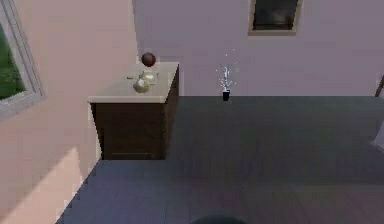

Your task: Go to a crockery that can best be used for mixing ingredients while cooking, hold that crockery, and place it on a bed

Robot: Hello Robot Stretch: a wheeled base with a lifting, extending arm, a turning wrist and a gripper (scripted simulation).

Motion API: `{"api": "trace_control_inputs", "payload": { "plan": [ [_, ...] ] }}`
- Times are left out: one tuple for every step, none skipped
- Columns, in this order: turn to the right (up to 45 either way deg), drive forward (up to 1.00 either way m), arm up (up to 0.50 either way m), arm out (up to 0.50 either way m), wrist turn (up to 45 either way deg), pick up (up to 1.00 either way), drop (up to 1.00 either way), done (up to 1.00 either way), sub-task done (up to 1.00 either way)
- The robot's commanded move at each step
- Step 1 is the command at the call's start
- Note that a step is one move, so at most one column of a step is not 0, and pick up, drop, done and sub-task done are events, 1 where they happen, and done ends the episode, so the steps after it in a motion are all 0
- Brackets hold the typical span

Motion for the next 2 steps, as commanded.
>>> {"api": "trace_control_inputs", "payload": {
  "plan": [
    [45.0, 0.00, 0.00, 0.00, 0.0, 0.00, 0.00, 0.00, 0.00],
    [45.0, 0.00, 0.00, 0.00, 0.0, 0.00, 0.00, 0.00, 0.00]
  ]
}}
